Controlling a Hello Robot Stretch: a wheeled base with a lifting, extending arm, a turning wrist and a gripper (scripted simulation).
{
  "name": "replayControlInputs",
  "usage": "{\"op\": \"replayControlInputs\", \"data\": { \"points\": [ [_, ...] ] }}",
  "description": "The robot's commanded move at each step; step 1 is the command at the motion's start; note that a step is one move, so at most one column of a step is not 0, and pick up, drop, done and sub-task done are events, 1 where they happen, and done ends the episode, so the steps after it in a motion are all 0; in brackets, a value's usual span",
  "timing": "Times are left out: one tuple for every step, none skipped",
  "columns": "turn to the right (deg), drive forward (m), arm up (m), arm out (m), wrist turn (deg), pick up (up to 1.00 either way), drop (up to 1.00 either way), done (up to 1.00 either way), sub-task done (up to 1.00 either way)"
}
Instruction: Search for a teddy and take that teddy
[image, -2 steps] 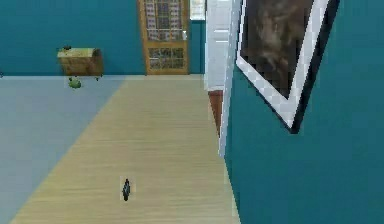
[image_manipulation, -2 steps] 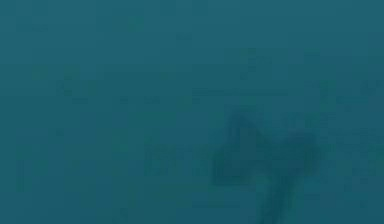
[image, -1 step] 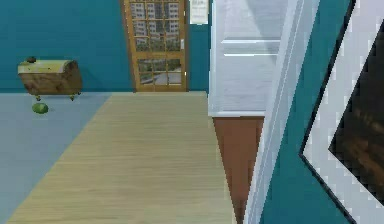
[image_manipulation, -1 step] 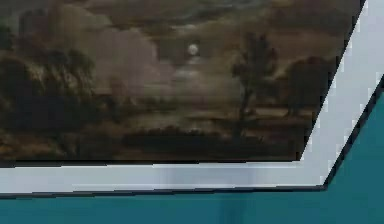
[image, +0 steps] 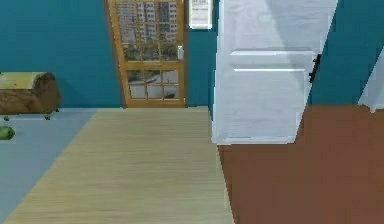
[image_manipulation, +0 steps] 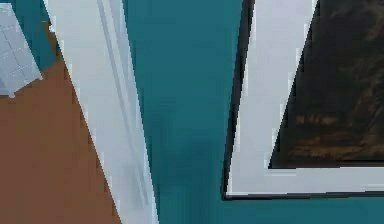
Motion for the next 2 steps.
{"op": "replayControlInputs", "data": {
  "points": [
    [15.0, 0.00, 0.00, 0.00, 0.0, 0.00, 0.00, 0.00, 0.00],
    [0.0, 0.50, 0.00, 0.00, 0.0, 0.00, 0.00, 0.00, 0.00]
  ]
}}
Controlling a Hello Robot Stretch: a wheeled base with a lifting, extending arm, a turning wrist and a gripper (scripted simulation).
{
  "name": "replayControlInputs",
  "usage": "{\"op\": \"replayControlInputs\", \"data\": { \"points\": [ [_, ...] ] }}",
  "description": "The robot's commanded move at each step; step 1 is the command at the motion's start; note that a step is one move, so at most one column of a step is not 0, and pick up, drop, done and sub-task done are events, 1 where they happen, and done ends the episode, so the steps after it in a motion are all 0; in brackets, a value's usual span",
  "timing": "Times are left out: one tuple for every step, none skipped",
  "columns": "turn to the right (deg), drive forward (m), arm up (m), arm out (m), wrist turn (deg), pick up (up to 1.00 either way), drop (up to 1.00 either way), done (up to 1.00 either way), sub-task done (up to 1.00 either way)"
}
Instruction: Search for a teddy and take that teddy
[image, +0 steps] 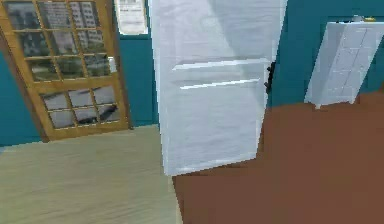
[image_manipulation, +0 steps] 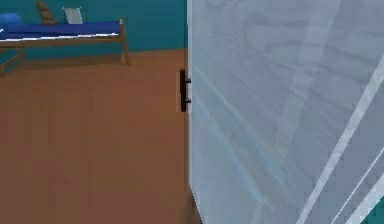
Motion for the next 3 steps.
{"op": "replayControlInputs", "data": {
  "points": [
    [45.0, 0.00, 0.00, 0.00, 0.0, 0.00, 0.00, 0.00, 0.00],
    [18.0, 0.00, 0.00, 0.00, 0.0, 0.00, 0.00, 0.00, 0.00],
    [0.0, 1.00, 0.00, 0.00, 0.0, 0.00, 0.00, 0.00, 0.00]
  ]
}}
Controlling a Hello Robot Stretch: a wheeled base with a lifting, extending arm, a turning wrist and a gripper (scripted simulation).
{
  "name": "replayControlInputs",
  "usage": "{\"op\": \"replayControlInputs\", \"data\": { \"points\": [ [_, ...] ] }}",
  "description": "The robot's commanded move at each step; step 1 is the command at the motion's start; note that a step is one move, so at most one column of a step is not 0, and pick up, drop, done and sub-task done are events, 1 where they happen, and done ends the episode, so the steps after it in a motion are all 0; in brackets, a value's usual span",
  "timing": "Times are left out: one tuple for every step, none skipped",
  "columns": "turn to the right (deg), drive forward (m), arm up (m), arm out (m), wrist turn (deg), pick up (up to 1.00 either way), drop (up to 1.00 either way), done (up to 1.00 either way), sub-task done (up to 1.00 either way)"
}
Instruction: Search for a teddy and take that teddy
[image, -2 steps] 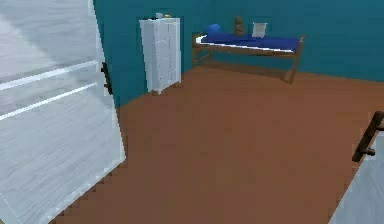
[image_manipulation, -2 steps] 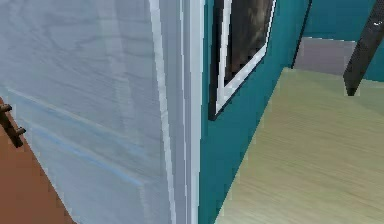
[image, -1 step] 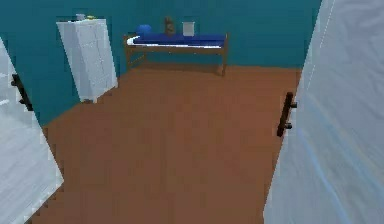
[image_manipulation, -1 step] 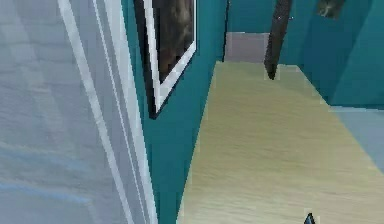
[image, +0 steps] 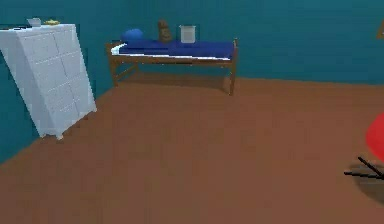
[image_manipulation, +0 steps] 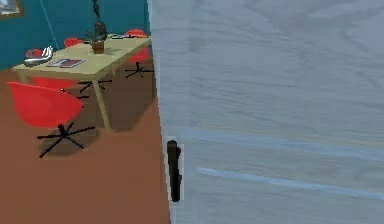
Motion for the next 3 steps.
{"op": "replayControlInputs", "data": {
  "points": [
    [0.0, 1.00, 0.00, 0.00, 0.0, 0.00, 0.00, 0.00, 0.00],
    [0.0, 1.00, 0.00, 0.00, 0.0, 0.00, 0.00, 0.00, 0.00],
    [0.0, 1.00, 0.00, 0.00, 0.0, 0.00, 0.00, 0.00, 0.00]
  ]
}}
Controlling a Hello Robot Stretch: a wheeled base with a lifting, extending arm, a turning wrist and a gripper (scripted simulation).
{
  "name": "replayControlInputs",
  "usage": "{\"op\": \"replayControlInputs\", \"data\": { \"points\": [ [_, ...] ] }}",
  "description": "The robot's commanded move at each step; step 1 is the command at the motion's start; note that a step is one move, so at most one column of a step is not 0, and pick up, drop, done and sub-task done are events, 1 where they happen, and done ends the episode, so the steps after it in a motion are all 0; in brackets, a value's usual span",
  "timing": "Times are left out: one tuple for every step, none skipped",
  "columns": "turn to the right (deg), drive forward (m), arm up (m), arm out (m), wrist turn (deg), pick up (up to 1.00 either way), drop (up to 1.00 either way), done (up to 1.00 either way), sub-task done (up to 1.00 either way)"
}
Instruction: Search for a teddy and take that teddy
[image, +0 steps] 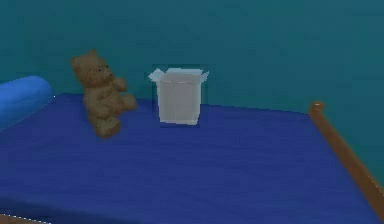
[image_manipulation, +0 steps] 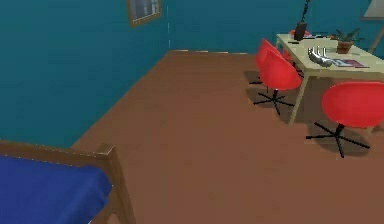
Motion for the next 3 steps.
{"op": "replayControlInputs", "data": {
  "points": [
    [-6.0, 0.00, 0.00, 0.00, 0.0, 0.00, 0.00, 0.00, 0.00],
    [0.0, 0.05, 0.00, 0.00, 0.0, 0.00, 0.00, 0.00, 0.00],
    [-45.0, 0.00, 0.00, 0.00, 0.0, 0.00, 0.00, 0.00, 0.00]
  ]
}}
